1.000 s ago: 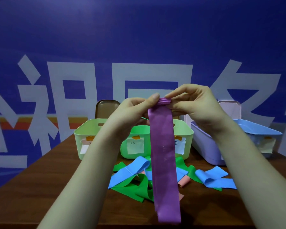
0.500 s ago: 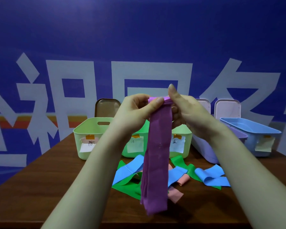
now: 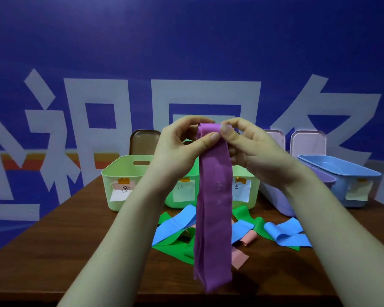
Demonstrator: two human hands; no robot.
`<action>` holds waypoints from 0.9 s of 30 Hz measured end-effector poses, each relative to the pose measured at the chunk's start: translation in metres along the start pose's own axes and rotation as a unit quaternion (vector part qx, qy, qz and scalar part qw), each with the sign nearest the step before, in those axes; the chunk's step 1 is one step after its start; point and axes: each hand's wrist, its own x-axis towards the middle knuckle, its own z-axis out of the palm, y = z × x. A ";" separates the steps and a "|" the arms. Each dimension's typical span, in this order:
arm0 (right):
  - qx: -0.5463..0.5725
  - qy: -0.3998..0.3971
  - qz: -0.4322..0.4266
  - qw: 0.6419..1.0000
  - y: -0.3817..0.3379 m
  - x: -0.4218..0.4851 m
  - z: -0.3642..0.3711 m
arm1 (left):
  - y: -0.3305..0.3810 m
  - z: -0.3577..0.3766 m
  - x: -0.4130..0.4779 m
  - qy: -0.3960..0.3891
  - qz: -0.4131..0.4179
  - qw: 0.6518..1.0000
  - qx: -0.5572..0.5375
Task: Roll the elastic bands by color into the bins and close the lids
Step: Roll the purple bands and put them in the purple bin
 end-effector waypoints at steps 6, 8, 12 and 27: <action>0.040 -0.010 0.001 0.999 0.004 0.001 0.002 | 0.000 -0.004 -0.004 -0.012 0.001 0.999 -0.036; 0.045 -0.017 0.000 0.999 0.004 0.001 0.002 | -0.002 -0.007 -0.004 -0.020 -0.004 0.998 -0.060; 0.054 -0.008 -0.028 0.998 0.008 0.002 0.002 | -0.006 -0.009 -0.003 -0.019 -0.022 0.993 -0.118; -0.055 0.054 -0.125 0.989 0.010 -0.001 0.006 | 0.007 -0.003 -0.011 -0.002 -0.127 0.992 -0.002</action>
